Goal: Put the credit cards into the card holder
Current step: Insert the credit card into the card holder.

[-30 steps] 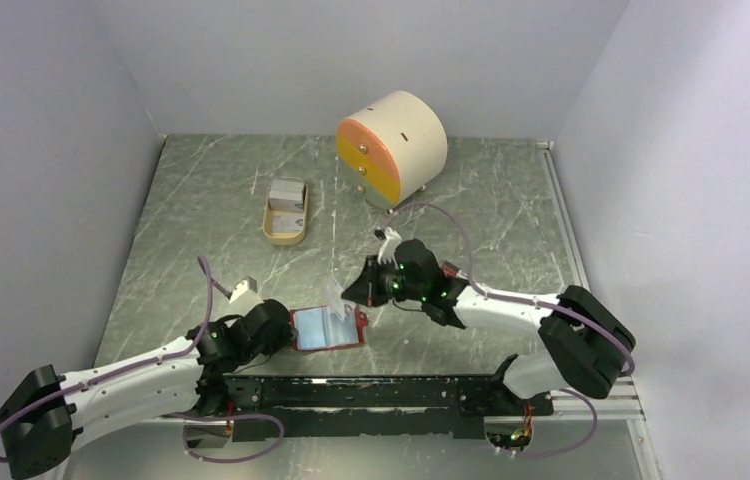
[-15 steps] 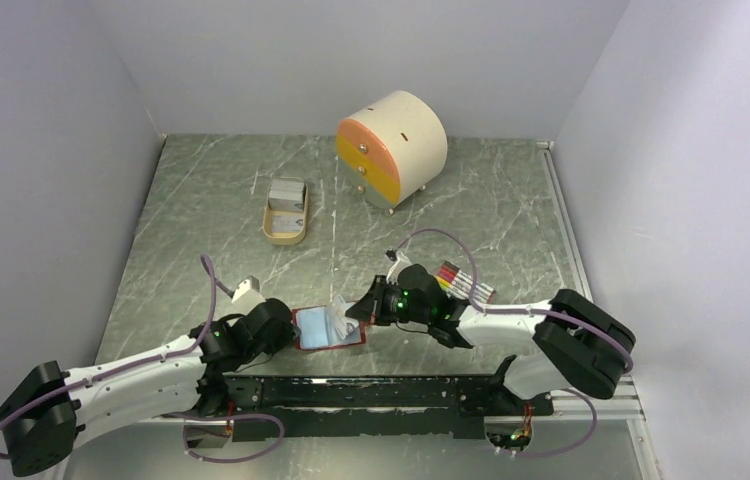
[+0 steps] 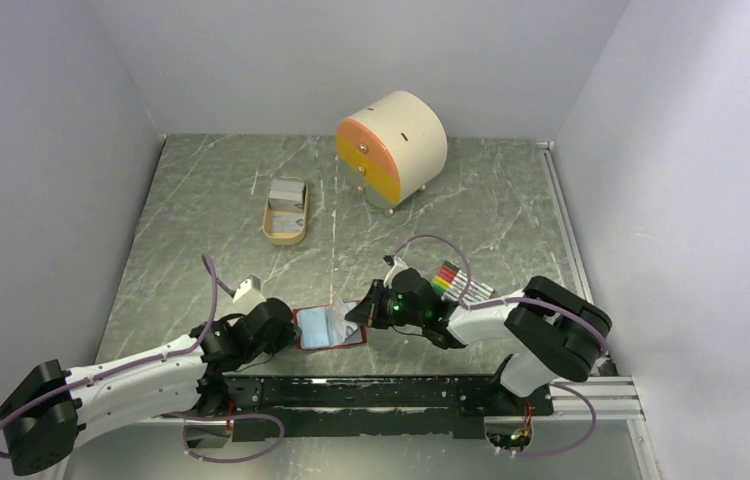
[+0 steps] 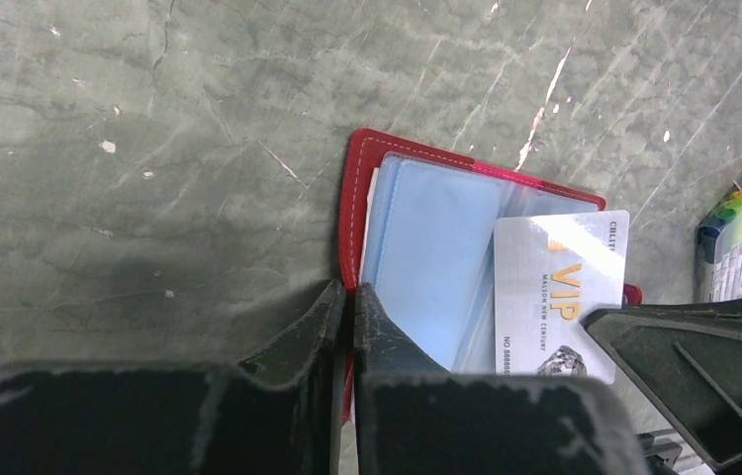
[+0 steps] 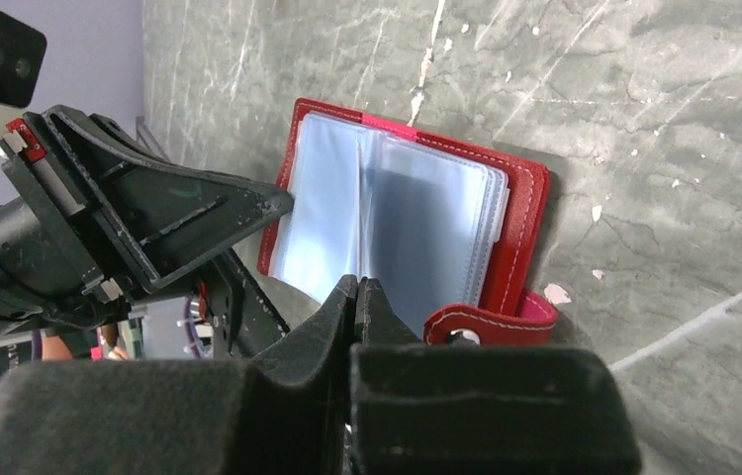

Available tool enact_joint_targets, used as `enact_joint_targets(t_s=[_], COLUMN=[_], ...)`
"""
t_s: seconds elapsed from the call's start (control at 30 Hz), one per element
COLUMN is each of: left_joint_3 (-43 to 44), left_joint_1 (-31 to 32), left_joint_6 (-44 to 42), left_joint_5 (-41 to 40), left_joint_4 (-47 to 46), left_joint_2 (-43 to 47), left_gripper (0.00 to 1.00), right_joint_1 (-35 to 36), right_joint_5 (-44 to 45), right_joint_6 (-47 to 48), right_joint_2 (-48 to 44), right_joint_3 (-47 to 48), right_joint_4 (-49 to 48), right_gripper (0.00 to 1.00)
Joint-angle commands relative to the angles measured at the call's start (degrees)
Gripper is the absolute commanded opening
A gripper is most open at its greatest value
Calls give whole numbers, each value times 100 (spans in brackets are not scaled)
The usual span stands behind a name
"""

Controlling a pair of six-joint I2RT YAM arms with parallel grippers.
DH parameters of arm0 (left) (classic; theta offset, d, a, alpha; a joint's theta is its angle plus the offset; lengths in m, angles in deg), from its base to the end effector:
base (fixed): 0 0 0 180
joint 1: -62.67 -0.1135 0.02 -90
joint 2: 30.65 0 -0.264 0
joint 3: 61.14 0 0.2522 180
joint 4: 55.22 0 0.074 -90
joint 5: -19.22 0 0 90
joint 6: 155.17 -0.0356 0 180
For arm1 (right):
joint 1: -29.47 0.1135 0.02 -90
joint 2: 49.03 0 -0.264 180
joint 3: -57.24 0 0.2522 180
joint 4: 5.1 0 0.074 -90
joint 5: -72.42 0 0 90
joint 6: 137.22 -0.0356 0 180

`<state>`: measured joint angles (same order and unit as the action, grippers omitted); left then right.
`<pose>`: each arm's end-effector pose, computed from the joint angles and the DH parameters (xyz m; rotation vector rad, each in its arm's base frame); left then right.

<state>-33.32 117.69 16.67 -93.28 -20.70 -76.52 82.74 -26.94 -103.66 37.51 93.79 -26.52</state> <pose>0.0920 -0.1077 0.1400 -0.7381 2.3748 -0.6003 0.1521 0.2135 0.1317 -0.0493 2.3526 1.2526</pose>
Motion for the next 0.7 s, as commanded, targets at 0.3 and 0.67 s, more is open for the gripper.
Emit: enact_joint_targets(t_s=[0.3,0.67], left_joint_3=[0,26], left_joint_1=[37,39], left_joint_6=[-63,-90], left_joint_5=[105,208], left_joint_4=[-41,-145], left_joint_2=[59,-11], left_gripper=[9,9], right_joint_1=[7,16], right_joint_5=[-236,29], right_joint_6=[-290,-658], right_joint_2=[685,1044], right_joint_3=[-225,-432], right_joint_4=[-1266,-2185], right_gripper=[0,0])
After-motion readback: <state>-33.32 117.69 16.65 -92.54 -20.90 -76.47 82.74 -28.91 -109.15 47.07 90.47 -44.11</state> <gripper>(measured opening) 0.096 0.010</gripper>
